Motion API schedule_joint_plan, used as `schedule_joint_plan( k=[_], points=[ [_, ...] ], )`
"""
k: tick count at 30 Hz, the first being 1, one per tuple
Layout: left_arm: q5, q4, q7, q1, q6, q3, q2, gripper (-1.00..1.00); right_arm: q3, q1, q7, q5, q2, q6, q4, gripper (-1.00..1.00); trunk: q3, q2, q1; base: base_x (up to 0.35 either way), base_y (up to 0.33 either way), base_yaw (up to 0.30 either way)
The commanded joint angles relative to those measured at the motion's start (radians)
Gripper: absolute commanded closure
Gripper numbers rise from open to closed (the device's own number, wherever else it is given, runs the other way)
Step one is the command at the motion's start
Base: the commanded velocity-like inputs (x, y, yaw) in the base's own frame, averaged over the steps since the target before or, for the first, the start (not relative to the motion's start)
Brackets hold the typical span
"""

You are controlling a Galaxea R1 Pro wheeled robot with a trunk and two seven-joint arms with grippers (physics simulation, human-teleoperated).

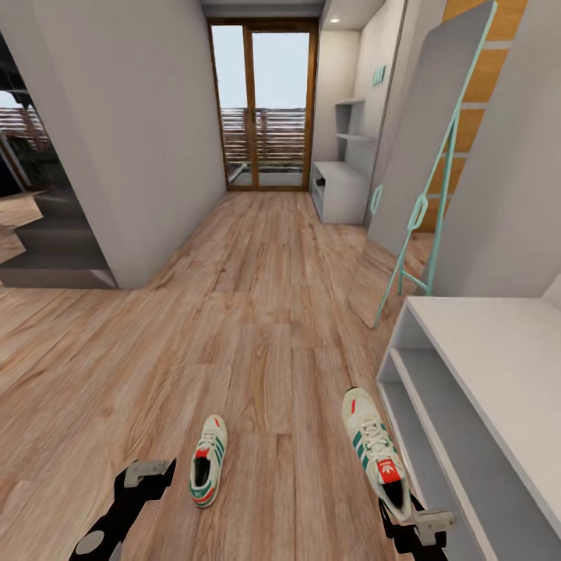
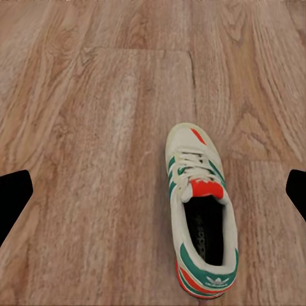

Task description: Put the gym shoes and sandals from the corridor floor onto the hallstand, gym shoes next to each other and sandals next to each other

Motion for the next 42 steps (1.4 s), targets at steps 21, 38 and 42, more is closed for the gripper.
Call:
schedule_joint_plan(
  k=[21,38,42],
  points=[
    [-0.009,0.003,0.002,-0.002,0.004,0.006,-0.001,-1.0,-0.005,-0.001,0.009,0.003,0.001,-0.001,-0.003,1.0,-0.001,0.0,0.0,0.032,-0.005,0.0],
    [-0.021,0.003,0.099,-0.02,0.02,-0.011,-0.016,-1.0,0.008,-0.016,0.018,-0.002,0.127,0.604,-0.61,1.0,-0.001,0.0,0.0,0.0,0.0,0.0],
    [-0.033,0.004,0.097,-0.02,0.02,-0.016,-0.015,-1.0,0.051,-0.024,0.023,-0.002,0.157,0.688,-0.699,1.0,-0.001,0.0,0.0,0.0,0.0,0.0]
  ],
)
